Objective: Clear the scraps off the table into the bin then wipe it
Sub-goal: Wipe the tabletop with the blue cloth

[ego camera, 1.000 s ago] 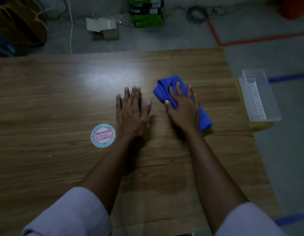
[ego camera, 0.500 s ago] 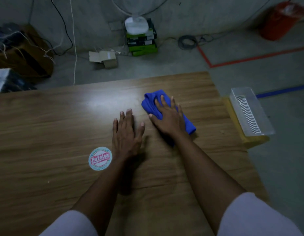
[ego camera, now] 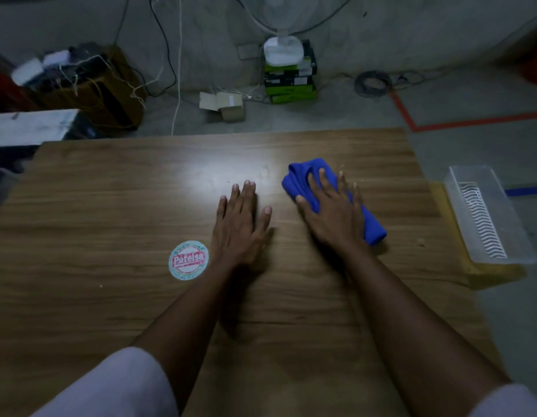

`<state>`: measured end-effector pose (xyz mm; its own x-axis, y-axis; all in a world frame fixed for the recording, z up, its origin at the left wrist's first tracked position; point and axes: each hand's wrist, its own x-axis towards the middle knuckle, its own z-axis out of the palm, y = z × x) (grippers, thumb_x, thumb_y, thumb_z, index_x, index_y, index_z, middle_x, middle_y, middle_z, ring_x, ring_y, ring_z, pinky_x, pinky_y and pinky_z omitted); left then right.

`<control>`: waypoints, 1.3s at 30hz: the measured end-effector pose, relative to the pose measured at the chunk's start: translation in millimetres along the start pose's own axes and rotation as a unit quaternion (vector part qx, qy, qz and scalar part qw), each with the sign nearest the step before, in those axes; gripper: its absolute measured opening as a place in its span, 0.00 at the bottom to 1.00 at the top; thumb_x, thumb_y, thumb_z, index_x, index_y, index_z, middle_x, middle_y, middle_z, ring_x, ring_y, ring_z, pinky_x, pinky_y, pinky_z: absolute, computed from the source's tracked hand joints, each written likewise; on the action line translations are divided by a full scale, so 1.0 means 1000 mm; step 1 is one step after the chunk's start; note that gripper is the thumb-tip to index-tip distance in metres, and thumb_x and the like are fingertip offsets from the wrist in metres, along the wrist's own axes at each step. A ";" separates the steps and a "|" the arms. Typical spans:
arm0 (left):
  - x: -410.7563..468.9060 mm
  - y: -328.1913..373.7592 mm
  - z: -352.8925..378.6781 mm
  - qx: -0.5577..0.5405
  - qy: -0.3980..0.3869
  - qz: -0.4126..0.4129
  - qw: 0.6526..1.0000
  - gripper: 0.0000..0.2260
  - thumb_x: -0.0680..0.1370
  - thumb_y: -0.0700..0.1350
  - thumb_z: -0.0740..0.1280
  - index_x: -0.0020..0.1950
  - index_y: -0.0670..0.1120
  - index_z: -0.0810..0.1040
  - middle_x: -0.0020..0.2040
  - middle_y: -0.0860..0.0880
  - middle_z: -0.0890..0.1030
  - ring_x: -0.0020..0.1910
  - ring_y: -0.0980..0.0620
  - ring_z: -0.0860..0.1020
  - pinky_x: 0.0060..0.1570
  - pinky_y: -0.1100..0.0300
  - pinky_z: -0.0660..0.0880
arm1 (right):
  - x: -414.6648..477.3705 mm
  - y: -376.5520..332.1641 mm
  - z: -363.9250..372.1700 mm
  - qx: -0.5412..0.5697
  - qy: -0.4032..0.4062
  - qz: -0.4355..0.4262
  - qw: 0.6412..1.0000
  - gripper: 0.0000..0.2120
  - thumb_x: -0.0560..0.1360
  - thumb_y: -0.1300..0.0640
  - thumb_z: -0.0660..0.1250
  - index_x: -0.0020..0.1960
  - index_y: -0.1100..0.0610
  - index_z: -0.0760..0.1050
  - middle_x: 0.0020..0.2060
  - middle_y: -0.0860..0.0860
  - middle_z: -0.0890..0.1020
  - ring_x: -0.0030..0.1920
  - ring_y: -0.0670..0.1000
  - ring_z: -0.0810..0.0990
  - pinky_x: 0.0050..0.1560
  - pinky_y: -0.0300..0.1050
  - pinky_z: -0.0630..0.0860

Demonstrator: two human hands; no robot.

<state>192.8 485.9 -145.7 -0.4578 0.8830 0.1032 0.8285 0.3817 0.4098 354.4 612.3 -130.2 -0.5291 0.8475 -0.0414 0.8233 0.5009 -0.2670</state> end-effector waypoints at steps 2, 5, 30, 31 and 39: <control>0.000 -0.002 0.001 -0.018 0.011 -0.002 1.000 0.34 0.82 0.64 0.44 0.84 0.48 0.49 0.84 0.52 0.52 0.82 0.56 0.45 0.80 0.55 0.42 | 0.005 -0.020 0.004 0.000 -0.009 0.004 1.000 0.33 0.82 0.33 0.44 0.83 0.45 0.46 0.82 0.46 0.47 0.81 0.57 0.41 0.79 0.58 0.37; -0.001 -0.003 0.002 -0.025 0.018 -0.007 0.999 0.35 0.81 0.64 0.44 0.84 0.47 0.50 0.84 0.50 0.53 0.82 0.56 0.47 0.80 0.58 0.42 | -0.011 -0.029 0.003 0.006 -0.035 -0.098 0.995 0.33 0.81 0.32 0.45 0.82 0.44 0.49 0.82 0.45 0.48 0.82 0.55 0.42 0.79 0.55 0.38; 0.002 0.001 -0.001 0.018 -0.030 0.001 0.999 0.32 0.84 0.61 0.42 0.84 0.45 0.51 0.84 0.47 0.51 0.83 0.52 0.45 0.81 0.50 0.42 | -0.023 -0.008 0.008 0.035 0.034 -0.037 0.998 0.26 0.82 0.42 0.56 0.78 0.49 0.66 0.77 0.48 0.67 0.79 0.60 0.60 0.75 0.57 0.63; 0.001 0.002 -0.001 0.015 -0.032 0.000 0.999 0.32 0.84 0.61 0.42 0.84 0.45 0.50 0.84 0.48 0.50 0.83 0.52 0.44 0.81 0.49 0.42 | -0.015 -0.013 0.008 0.036 0.035 -0.004 0.999 0.26 0.83 0.43 0.56 0.79 0.49 0.64 0.79 0.48 0.64 0.80 0.59 0.57 0.77 0.56 0.59; 0.003 0.001 0.006 -0.017 0.028 -0.005 0.999 0.31 0.84 0.57 0.46 0.82 0.41 0.56 0.82 0.44 0.60 0.82 0.48 0.56 0.81 0.50 0.47 | -0.015 -0.072 0.020 0.067 0.029 -0.059 0.996 0.26 0.81 0.47 0.56 0.78 0.51 0.66 0.78 0.49 0.66 0.79 0.61 0.58 0.76 0.55 0.57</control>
<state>193.8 490.1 -150.5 -0.4843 0.8621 0.1490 0.8124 0.3800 0.4423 298.5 560.1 -129.6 -0.6041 0.7953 0.0516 0.7199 0.5723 -0.3926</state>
